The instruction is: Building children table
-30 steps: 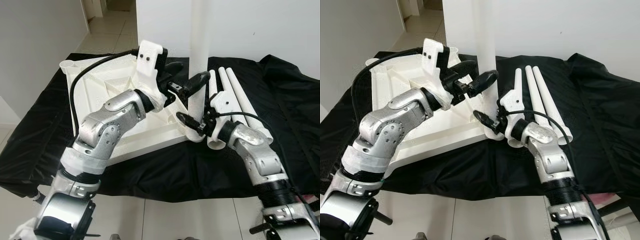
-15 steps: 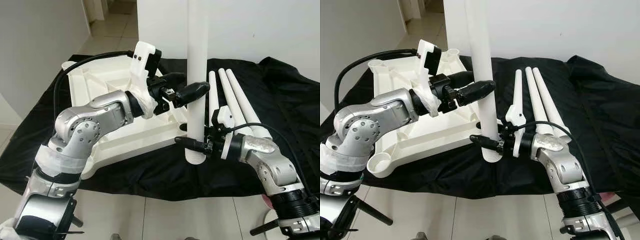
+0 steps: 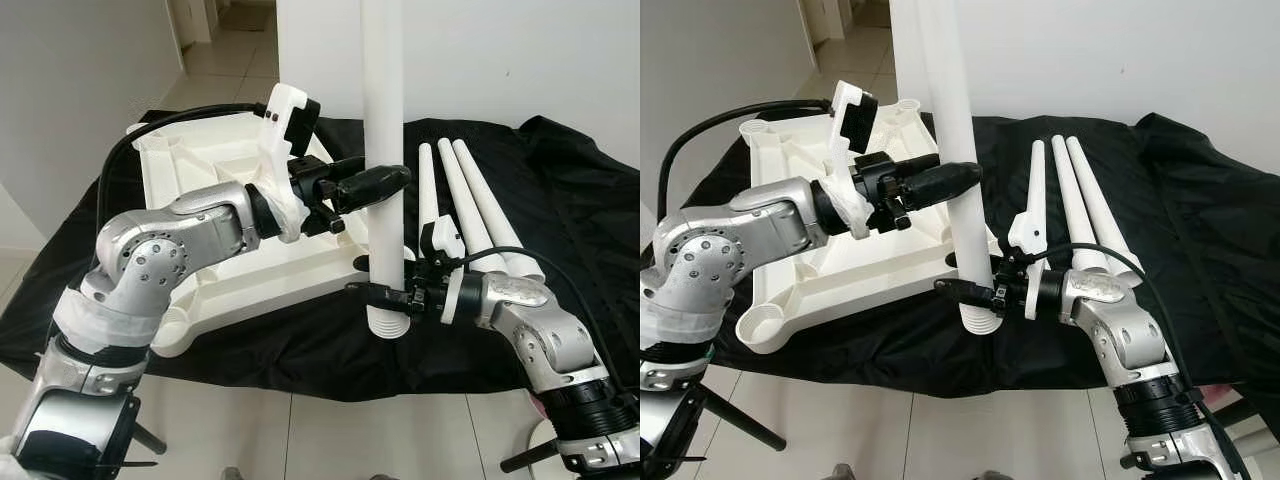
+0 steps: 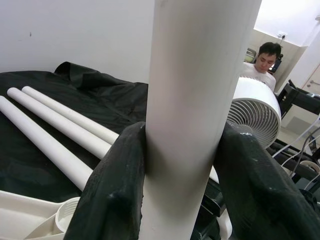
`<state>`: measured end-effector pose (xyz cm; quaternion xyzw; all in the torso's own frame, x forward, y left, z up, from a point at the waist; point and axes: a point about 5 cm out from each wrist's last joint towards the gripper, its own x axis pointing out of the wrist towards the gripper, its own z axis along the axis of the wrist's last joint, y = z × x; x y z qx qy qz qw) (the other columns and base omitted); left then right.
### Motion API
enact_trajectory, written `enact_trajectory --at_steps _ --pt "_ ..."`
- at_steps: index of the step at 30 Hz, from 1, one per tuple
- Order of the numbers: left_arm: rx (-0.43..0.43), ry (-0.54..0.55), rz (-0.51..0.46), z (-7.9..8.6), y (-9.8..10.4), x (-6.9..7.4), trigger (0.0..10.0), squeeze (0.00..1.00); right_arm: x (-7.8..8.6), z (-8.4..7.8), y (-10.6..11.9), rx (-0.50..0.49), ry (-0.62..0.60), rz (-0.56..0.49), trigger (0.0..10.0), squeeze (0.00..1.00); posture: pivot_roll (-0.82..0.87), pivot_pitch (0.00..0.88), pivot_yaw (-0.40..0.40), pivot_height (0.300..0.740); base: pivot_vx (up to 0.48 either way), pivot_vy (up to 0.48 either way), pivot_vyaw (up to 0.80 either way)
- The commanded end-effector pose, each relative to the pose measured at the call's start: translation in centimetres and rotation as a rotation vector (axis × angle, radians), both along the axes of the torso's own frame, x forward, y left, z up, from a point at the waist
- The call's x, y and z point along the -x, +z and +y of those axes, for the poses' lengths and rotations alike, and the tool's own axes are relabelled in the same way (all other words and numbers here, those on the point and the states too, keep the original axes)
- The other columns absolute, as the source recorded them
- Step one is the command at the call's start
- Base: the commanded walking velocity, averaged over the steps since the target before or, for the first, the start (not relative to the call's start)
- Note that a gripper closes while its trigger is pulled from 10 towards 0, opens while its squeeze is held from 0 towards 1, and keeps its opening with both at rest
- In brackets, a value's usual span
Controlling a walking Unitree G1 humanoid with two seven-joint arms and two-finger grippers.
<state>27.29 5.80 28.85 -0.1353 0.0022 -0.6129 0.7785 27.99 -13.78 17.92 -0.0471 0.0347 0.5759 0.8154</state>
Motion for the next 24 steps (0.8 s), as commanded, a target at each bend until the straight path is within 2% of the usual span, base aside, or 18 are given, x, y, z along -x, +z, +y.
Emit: enact_trajectory --at_steps 1,2,3,4,5,13,14,16,17,18,19,20,21,22,23,24 --pt "0.116 -0.593 -0.162 0.1 1.6 3.3 0.0 0.00 0.3 0.6 0.2 -0.010 0.030 0.009 10.0 0.00 -0.05 0.000 0.009 0.740 0.000 0.000 0.00" --pt "0.113 -0.582 -0.168 0.0 1.6 3.3 0.0 0.00 0.3 0.6 0.2 -0.015 0.027 0.017 10.0 0.00 -0.05 0.000 0.006 0.740 0.000 0.000 0.00" --pt "0.106 -0.556 -0.182 -0.1 1.6 3.1 3.3 0.00 0.2 0.6 0.2 -0.030 0.026 0.022 10.0 0.00 -0.05 0.000 0.006 0.740 0.000 0.000 0.00" --pt "0.106 -0.556 -0.182 -0.1 1.6 3.1 3.3 0.00 0.2 0.6 0.2 -0.030 0.026 0.022 10.0 0.00 -0.05 0.000 0.006 0.740 0.000 0.000 0.00" --pt "0.102 -0.538 -0.192 -0.1 1.6 3.0 10.0 0.00 0.2 0.5 0.3 -0.040 0.025 0.025 10.0 1.00 -0.05 0.000 0.006 0.740 0.000 0.000 0.00" --pt "0.068 -0.441 -0.156 -0.6 1.7 2.3 10.0 0.00 -0.3 0.2 0.7 -0.066 -0.013 0.014 10.0 1.00 -0.05 0.000 0.008 0.740 0.000 0.000 0.00" --pt "0.044 -0.382 -0.140 -0.8 1.9 1.8 10.0 0.00 -0.5 0.2 0.9 -0.074 -0.028 0.004 10.0 0.78 -0.05 0.000 0.011 0.740 0.000 0.000 0.00" --pt "0.044 -0.382 -0.140 -0.8 1.9 1.8 10.0 0.00 -0.5 0.2 0.9 -0.074 -0.028 0.004 10.0 0.78 -0.05 0.000 0.011 0.740 0.000 0.000 0.00" --pt "0.020 -0.340 -0.113 -1.0 2.1 1.3 10.0 0.00 -0.7 0.1 1.0 -0.085 -0.044 -0.003 10.0 0.00 -0.05 0.000 0.010 0.740 0.000 0.000 0.00" --pt "0.020 -0.340 -0.113 -1.0 2.1 1.3 10.0 0.00 -0.7 0.1 1.0 -0.085 -0.044 -0.003 10.0 0.00 -0.05 0.000 0.010 0.740 0.000 0.000 0.00" --pt "0.001 -0.268 -0.095 -1.2 2.4 0.4 10.0 0.00 -1.2 0.0 1.3 -0.096 -0.079 -0.020 10.0 0.00 -0.05 0.000 0.011 0.740 0.000 0.000 0.00" --pt "0.001 -0.268 -0.095 -1.2 2.4 0.4 10.0 0.00 -1.2 0.0 1.3 -0.096 -0.079 -0.020 10.0 0.00 -0.05 0.000 0.011 0.740 0.000 0.000 0.00" --pt "0.005 -0.171 -0.084 -1.5 3.0 -0.8 10.0 0.00 -2.1 0.0 1.6 -0.103 -0.144 -0.033 10.0 0.00 -0.05 0.000 0.009 0.740 0.000 0.000 0.00" --pt "0.005 -0.171 -0.084 -1.5 3.0 -0.8 10.0 0.00 -2.1 0.0 1.6 -0.103 -0.144 -0.033 10.0 0.00 -0.05 0.000 0.009 0.740 0.000 0.000 0.00" --pt "0.013 -0.103 -0.085 -1.6 3.5 -1.6 10.0 0.00 -2.7 -0.1 1.9 -0.106 -0.197 -0.049 10.0 0.00 -0.05 0.000 0.009 0.740 0.000 0.000 0.00" --pt "0.013 -0.103 -0.085 -1.6 3.5 -1.6 10.0 0.00 -2.7 -0.1 1.9 -0.106 -0.197 -0.049 10.0 0.00 -0.05 0.000 0.009 0.740 0.000 0.000 0.00"
